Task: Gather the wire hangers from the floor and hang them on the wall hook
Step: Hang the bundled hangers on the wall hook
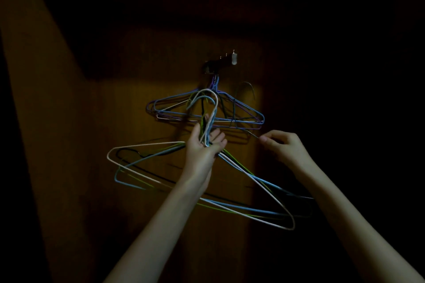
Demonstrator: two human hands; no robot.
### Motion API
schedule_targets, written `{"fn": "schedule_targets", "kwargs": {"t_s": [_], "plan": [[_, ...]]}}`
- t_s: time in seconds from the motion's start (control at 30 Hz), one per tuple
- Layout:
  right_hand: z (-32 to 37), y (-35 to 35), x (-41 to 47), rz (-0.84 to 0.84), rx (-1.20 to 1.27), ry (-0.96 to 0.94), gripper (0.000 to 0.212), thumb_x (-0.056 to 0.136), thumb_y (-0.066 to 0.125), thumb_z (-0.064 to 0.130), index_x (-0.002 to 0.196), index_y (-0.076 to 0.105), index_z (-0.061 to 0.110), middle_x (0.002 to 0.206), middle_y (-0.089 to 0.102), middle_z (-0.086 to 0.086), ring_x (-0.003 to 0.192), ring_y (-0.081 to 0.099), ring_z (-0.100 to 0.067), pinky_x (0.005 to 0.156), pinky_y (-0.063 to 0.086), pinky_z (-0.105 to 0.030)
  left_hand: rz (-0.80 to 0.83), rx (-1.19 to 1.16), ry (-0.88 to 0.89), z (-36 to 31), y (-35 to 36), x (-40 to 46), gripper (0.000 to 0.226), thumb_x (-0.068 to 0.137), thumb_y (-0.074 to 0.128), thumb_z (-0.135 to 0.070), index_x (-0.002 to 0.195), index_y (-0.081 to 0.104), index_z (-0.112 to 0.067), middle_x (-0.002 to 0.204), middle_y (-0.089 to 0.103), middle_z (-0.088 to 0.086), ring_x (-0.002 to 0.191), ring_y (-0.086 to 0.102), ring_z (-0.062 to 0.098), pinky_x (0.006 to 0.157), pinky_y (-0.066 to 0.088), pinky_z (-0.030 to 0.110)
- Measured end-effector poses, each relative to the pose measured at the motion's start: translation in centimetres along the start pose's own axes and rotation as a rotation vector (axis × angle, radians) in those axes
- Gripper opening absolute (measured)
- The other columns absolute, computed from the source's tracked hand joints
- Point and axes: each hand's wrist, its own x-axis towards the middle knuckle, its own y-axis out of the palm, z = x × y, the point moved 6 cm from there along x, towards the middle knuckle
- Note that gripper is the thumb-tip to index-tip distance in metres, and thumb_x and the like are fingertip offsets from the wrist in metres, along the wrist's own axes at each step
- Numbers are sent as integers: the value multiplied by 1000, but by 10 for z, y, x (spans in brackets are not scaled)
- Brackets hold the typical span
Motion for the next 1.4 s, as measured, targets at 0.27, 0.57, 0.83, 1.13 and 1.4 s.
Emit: {"fn": "schedule_targets", "kwargs": {"t_s": [0.27, 0.57, 0.83, 1.13, 1.4], "plan": [[15, 15, -7, 183, 70, -2, 12, 93, 51, 5, 102, 56, 11, 74, 56, 1, 45, 50, 4, 40, 33, -7, 13, -59, 13, -5, 3, -7, 81, 85, 47, 21, 148, 19, -20, 140, 42, 26, 124, 50, 30, 93, 44, 29], [35, 45, -1, 197, 214, -53, 14, 92, 54, 8, 96, 63, 19, 69, 65, 1, 51, 55, -9, 48, 37, -22, 86, -45, -10, -4, 3, -21, 69, 86, 50, 18, 132, 35, -32, 140, 43, 23, 124, 52, 27, 78, 53, 18], [-9, 56, 0, 226, 361, 284, 15, 94, 49, 3, 95, 61, 11, 86, 69, -5, 67, 66, -9, 51, 48, -17, 29, -19, -10, -8, -20, -25, 78, 86, 47, 20, 148, 18, -18, 140, 42, 25, 124, 50, 29, 94, 43, 28], [-9, 57, -8, 182, -274, 81, 15, 85, 65, 15, 99, 70, 16, 81, 63, 6, 75, 56, -5, 62, 41, -15, 42, -9, -36, -9, -23, -34, 78, 85, 45, 23, 147, 25, -20, 140, 44, 22, 124, 52, 26, 77, 53, 17], [3, 50, -9, 74, -342, -51, 12, 75, 75, 23, 80, 68, 14, 88, 57, -1, 87, 52, -14, 76, 42, -25, 59, 44, -45, -5, -21, -40, 74, 87, 49, 16, 146, 22, -20, 139, 47, 19, 125, 51, 24, 94, 36, 26]]}}
